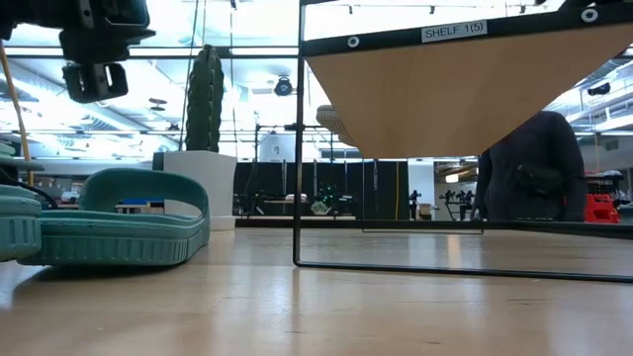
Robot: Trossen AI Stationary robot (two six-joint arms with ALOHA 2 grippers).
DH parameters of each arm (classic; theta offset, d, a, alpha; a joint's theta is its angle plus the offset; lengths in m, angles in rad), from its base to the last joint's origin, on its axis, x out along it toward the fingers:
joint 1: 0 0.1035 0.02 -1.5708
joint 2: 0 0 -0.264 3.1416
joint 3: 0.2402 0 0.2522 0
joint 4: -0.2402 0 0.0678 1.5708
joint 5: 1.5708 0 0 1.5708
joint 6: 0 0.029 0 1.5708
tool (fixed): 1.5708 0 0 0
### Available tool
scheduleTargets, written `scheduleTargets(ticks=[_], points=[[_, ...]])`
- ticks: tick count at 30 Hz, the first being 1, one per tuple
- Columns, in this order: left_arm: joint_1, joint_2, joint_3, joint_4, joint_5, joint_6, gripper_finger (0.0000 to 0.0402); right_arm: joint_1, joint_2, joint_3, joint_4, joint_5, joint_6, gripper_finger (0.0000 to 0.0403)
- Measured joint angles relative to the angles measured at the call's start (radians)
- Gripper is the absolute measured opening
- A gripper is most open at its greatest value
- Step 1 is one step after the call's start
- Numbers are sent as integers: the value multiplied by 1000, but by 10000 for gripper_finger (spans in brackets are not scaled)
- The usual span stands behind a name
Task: Pick and place slides into the shelf
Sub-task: Put the bottom green slide on the shelf
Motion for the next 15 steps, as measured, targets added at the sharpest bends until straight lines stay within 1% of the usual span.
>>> scheduleTargets(ticks=[4, 9, 15], points=[[19, 21, 0, -1, -19, 1, 172, 86, 3, 0, 1, -4, 6, 146], [66, 25, 0, -6, -24, 6, 171, 171, 20, 0, 1, -4, 76, 146], [69, 25, 0, -24, -8, 9, 171, 248, 53, 0, 1, -4, 130, 146]])
